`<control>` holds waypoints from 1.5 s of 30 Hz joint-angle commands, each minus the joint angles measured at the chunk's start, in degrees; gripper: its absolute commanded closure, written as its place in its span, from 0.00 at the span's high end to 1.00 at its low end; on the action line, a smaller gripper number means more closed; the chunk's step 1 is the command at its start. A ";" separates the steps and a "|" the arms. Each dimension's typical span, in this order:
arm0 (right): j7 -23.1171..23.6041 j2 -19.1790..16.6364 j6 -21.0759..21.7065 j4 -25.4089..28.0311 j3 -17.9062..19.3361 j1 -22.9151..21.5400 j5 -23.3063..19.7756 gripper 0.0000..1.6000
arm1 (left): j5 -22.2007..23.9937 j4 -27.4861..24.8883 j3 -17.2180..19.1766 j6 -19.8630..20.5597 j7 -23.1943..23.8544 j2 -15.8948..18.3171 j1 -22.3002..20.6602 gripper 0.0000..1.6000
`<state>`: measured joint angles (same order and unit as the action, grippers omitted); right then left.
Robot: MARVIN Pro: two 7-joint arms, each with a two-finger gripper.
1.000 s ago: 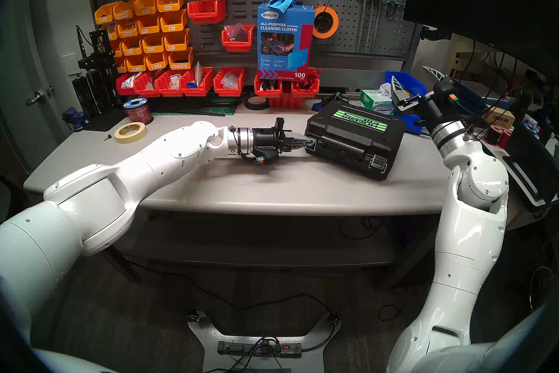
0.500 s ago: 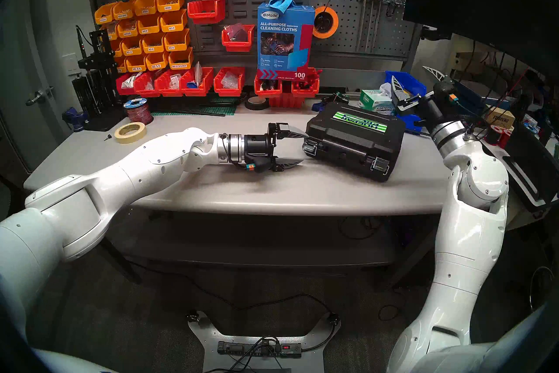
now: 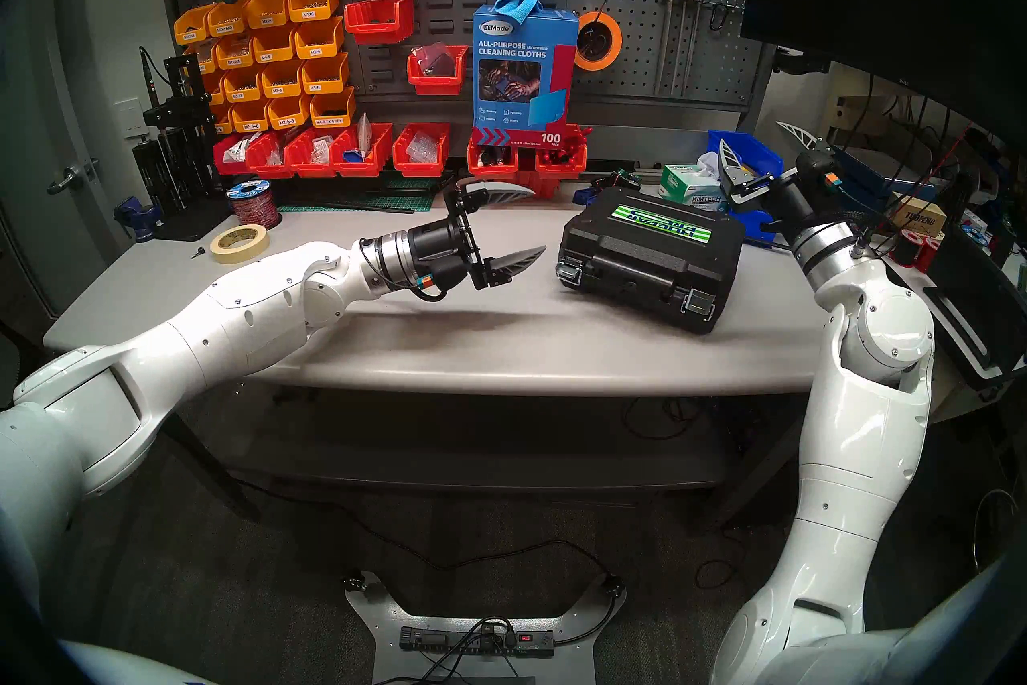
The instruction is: Open the tool box
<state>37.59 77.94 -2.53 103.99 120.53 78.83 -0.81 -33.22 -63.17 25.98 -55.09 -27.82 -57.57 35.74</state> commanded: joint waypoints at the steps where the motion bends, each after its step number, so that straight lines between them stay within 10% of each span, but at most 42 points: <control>1: 0.02 -0.19 -0.09 0.52 -0.07 -0.38 -0.01 1.00 | 9.89 -2.90 5.30 0.09 -4.82 4.96 2.00 1.00; 11: 0.02 -0.21 -0.09 0.58 -0.09 -0.38 0.00 1.00 | 26.43 -8.70 9.24 2.94 -9.83 6.84 6.97 0.98; 25: -0.01 -0.23 0.03 0.71 -0.11 -0.35 0.05 1.00 | 46.51 -21.96 7.42 15.80 -2.59 13.91 8.88 0.98; 34: 5.36 -5.39 4.84 2.71 -2.12 -3.08 -0.71 1.00 | 52.14 -26.78 7.82 21.40 0.44 16.68 9.35 0.98; 45: 15.25 -8.62 14.93 12.49 4.48 4.21 -3.55 1.00 | 55.33 -28.77 7.99 24.36 2.46 18.02 9.30 0.98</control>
<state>48.23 72.19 7.63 110.76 121.24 79.00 -2.32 20.55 -90.49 33.23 -31.51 -25.89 -40.80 45.67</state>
